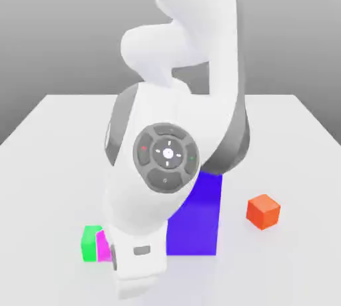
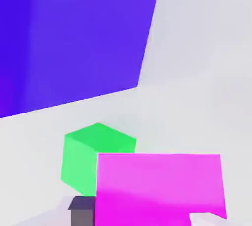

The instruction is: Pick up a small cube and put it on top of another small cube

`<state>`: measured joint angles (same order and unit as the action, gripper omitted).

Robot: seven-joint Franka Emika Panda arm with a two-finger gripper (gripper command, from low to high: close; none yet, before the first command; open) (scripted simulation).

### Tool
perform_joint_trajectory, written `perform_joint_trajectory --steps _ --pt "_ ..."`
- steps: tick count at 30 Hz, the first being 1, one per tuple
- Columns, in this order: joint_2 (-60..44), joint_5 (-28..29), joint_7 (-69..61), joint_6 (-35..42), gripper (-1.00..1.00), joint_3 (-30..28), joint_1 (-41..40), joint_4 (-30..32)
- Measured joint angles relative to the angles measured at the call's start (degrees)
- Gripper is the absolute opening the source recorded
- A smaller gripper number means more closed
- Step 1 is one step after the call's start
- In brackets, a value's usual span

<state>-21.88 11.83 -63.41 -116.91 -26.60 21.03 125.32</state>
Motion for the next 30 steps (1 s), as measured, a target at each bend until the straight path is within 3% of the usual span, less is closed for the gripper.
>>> perform_joint_trajectory --steps 14,25,27,30 --pt "9.13 -2.11 -16.43 -15.64 -1.0 -0.9 -6.81 14.19" --pt "24.08 -3.74 -23.56 -31.78 -1.0 -4.02 -13.33 27.88" --pt "25.09 -6.5 -25.13 -35.26 -1.0 -4.24 -13.02 30.3" --pt "18.93 -15.94 -31.59 -41.63 -1.0 -2.51 -12.75 30.83"
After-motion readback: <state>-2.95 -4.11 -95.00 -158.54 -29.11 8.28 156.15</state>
